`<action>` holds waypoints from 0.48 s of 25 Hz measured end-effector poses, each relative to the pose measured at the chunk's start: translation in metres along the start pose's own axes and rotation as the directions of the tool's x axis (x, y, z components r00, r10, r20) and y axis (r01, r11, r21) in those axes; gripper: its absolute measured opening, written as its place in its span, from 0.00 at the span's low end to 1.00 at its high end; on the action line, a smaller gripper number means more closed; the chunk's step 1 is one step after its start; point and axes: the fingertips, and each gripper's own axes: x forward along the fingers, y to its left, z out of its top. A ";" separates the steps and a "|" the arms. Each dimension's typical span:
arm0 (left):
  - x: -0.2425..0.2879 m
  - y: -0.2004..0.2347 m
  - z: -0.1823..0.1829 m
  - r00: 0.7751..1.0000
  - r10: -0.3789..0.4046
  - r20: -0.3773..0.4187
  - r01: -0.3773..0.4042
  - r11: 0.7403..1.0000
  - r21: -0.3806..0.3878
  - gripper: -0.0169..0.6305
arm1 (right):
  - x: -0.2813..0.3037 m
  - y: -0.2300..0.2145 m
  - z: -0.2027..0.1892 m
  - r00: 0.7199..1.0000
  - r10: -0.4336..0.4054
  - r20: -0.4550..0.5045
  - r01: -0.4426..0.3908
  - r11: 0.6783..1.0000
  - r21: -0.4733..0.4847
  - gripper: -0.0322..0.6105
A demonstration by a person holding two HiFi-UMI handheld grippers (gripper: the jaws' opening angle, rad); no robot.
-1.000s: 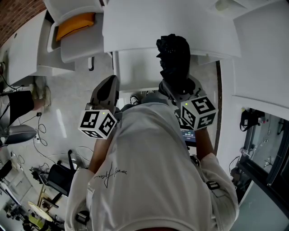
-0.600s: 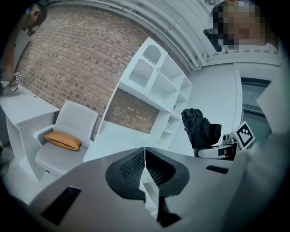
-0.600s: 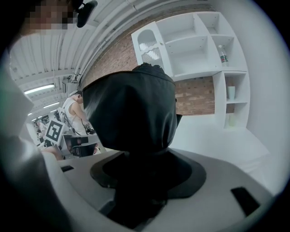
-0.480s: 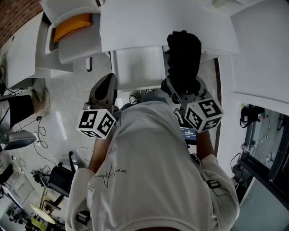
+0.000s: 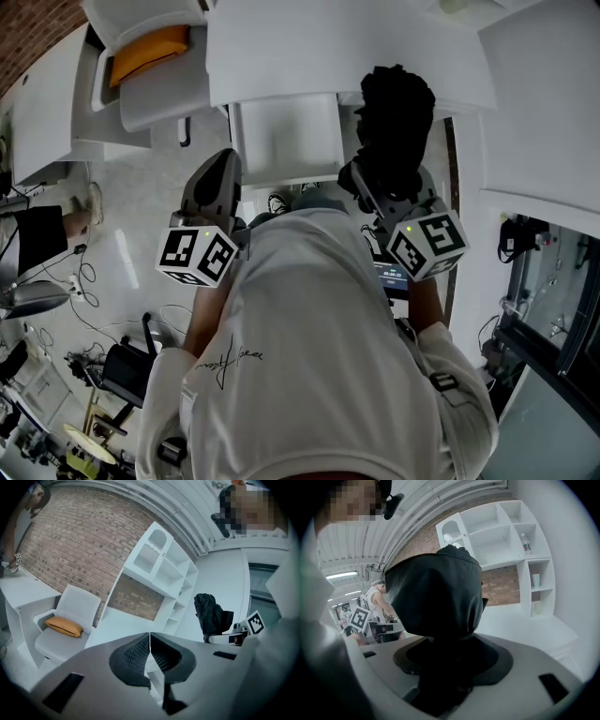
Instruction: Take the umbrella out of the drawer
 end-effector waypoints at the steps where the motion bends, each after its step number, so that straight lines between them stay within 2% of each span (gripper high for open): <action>1: 0.000 -0.001 0.001 1.000 -0.001 0.002 0.001 1.000 0.000 0.05 | -0.001 0.000 0.001 1.000 -0.001 0.004 0.001 1.000 -0.002 0.44; 12: 0.001 0.000 0.007 1.000 0.001 0.017 -0.001 1.000 0.005 0.05 | -0.007 0.002 0.006 1.000 0.008 0.020 -0.008 1.000 0.001 0.44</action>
